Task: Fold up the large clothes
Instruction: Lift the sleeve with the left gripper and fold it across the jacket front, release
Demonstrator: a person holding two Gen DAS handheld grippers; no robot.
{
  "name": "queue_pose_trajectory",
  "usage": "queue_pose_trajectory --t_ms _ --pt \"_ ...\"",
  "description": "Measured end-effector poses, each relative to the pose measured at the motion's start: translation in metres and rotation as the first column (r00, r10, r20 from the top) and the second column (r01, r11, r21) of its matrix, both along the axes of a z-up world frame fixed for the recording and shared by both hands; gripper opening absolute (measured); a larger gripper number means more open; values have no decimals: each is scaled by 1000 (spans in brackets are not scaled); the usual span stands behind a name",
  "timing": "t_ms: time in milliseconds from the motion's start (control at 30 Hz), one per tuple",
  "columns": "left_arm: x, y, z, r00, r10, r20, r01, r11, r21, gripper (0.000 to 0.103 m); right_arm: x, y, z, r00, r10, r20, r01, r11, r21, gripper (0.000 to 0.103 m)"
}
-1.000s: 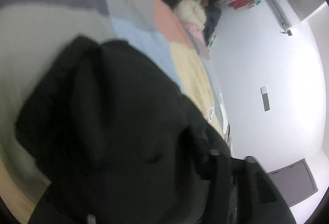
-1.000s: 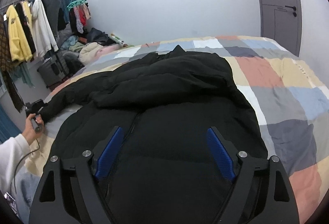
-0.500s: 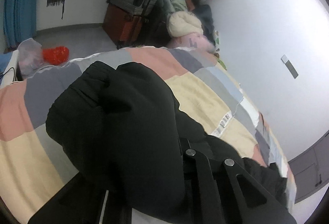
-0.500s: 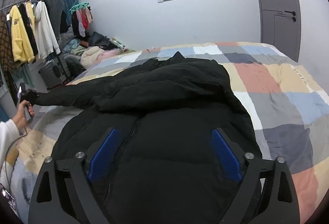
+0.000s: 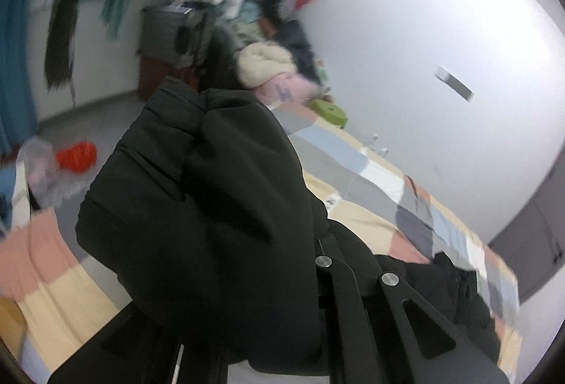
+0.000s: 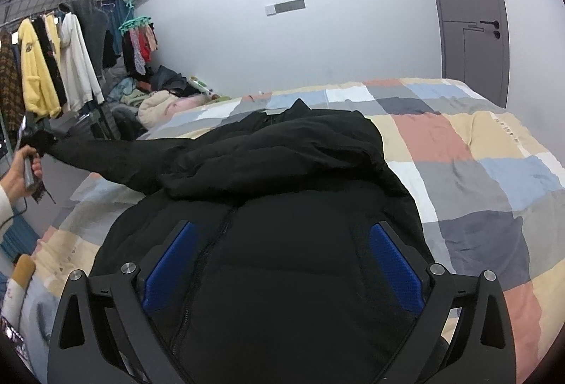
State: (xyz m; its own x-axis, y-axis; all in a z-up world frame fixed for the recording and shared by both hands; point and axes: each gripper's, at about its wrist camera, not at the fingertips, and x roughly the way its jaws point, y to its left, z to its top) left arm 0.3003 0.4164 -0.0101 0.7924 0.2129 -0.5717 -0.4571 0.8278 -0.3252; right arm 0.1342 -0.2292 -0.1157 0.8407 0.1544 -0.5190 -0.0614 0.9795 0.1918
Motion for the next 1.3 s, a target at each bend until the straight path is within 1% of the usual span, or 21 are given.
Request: queue_pose_trajectory --t_ms 133,267,367,500,533,600,667,700,767,900,967,1033,1100,1133,1200,1233,1300 --pt "6 -55 40 998 -60 0 60 993 105 8 -9 -2 4 1000 8 24 -8 1000 -13 100" --pt "16 -105 66 993 -118 15 115 982 152 8 -19 -6 10 998 6 57 -5 1000 -11 102" --pt "24 -159 82 984 -176 10 170 961 217 8 -25 -9 13 997 2 73 -2 1000 -6 102" --pt "36 -223 88 964 -265 4 254 930 264 8 -29 -13 15 997 -4 83 4 1000 -2 102" --pt "40 -244 87 958 -286 -12 278 918 283 8 -30 -14 15 996 -5 86 5 1000 4 103" --pt "49 -279 82 947 -317 -43 315 897 309 9 -31 -16 17 996 -13 90 12 1000 14 103" --pt "56 -322 73 930 -361 -70 363 868 339 9 -32 -19 19 995 -24 94 21 999 26 103" --pt "59 -338 69 922 -378 -79 381 857 346 9 -33 -20 19 995 -28 96 25 999 31 103" --pt "67 -377 59 901 -423 -101 430 832 351 9 -35 -21 20 994 -33 101 30 999 36 103" --pt "78 -440 38 864 -489 -122 498 790 357 9 -38 -27 19 993 -39 108 34 998 47 103" --pt "86 -475 26 838 -529 -133 539 766 351 9 -37 -29 18 993 -41 111 35 998 52 103" --pt "84 -509 12 816 -559 -144 572 748 338 9 -36 -32 19 993 -40 114 36 998 44 103" --pt "87 -533 -6 795 -587 -152 602 734 315 9 -36 -36 20 991 -47 128 45 999 24 103" --pt "92 -539 -13 785 -599 -156 615 727 304 9 -37 -39 21 989 -51 138 48 999 22 103" --pt "95 -565 -32 765 -622 -170 641 709 294 9 -38 -46 22 987 -57 148 54 998 22 103" --pt "97 -573 -42 757 -627 -182 651 701 292 9 -37 -49 21 987 -61 149 58 998 23 103" --pt "103 -595 -64 746 -634 -205 666 695 272 9 -36 -54 19 987 -61 146 56 998 34 103"
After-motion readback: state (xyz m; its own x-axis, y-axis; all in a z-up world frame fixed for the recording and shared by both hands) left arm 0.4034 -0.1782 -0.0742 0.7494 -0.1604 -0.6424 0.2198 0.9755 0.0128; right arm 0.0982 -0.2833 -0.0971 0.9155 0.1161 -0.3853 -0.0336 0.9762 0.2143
